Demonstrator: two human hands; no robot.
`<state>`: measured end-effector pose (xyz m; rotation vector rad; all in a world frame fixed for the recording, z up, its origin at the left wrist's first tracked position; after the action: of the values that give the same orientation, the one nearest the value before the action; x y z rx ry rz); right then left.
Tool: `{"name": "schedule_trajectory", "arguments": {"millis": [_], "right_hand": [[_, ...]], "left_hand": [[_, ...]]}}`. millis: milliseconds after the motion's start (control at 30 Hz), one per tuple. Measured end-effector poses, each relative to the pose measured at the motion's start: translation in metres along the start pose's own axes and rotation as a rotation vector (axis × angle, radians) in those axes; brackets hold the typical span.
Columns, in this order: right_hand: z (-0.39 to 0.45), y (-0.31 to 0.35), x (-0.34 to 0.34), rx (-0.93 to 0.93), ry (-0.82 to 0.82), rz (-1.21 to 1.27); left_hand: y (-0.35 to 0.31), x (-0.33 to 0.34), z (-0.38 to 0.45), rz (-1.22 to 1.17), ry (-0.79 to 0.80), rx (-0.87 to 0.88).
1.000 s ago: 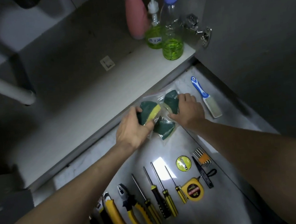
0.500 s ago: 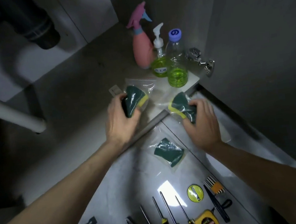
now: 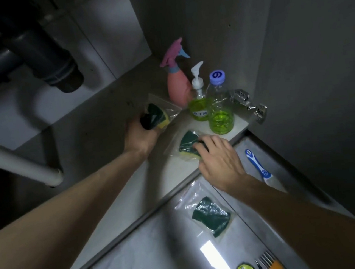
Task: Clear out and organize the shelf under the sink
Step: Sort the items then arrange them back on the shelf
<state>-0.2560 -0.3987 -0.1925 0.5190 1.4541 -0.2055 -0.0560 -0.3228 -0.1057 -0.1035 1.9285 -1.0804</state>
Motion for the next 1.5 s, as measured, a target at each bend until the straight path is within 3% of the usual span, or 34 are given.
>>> {"name": "schedule_trajectory", "arguments": {"millis": [133,267,333,467,600,833,1000,1133,1300,1400,1500], "right_hand": [[0.013,-0.001,-0.003,0.128,-0.004,0.018],[0.016,0.005,-0.006,0.143,-0.001,0.073],[0.011,0.003,-0.005,0.117,-0.053,0.1],[0.003,-0.003,0.003,0.046,-0.091,0.11],[0.003,0.002,0.008,0.066,-0.029,0.121],[0.013,0.002,-0.002,0.039,0.006,0.14],[-0.014,0.005,0.005,-0.073,-0.204,0.294],[-0.06,0.019,0.04,-0.148,-0.046,0.303],[-0.11,0.031,0.082,-0.049,0.401,0.147],[-0.117,0.038,0.086,-0.001,0.467,0.123],[-0.112,0.043,0.078,-0.01,0.424,0.176]], "left_hand": [[-0.011,0.012,0.026,0.123,0.06,0.143],[-0.011,0.016,0.042,0.643,0.126,0.26],[-0.006,0.015,0.046,0.823,0.062,0.234],[-0.003,0.028,0.047,0.574,0.131,0.227],[0.008,0.048,0.042,0.57,0.243,0.223],[0.015,0.049,0.053,0.501,0.297,0.258],[0.016,0.044,0.022,0.331,0.073,0.297],[0.031,0.051,-0.033,0.25,-0.011,0.316],[0.063,0.056,-0.106,0.115,-0.012,0.281],[0.087,0.055,-0.144,0.117,0.011,0.215],[0.119,0.052,-0.183,0.116,-0.039,0.099]]}}
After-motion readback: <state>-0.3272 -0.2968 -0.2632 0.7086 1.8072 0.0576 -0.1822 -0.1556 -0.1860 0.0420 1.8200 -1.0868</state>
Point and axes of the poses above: each hand's wrist, its own z-axis towards the middle knuckle, its own x-axis out of the palm, y = z × x, the point moved 1 cm from there along z, towards the middle knuckle, and after that the axes turned 11 degrees about y, right-handed, at the moved point
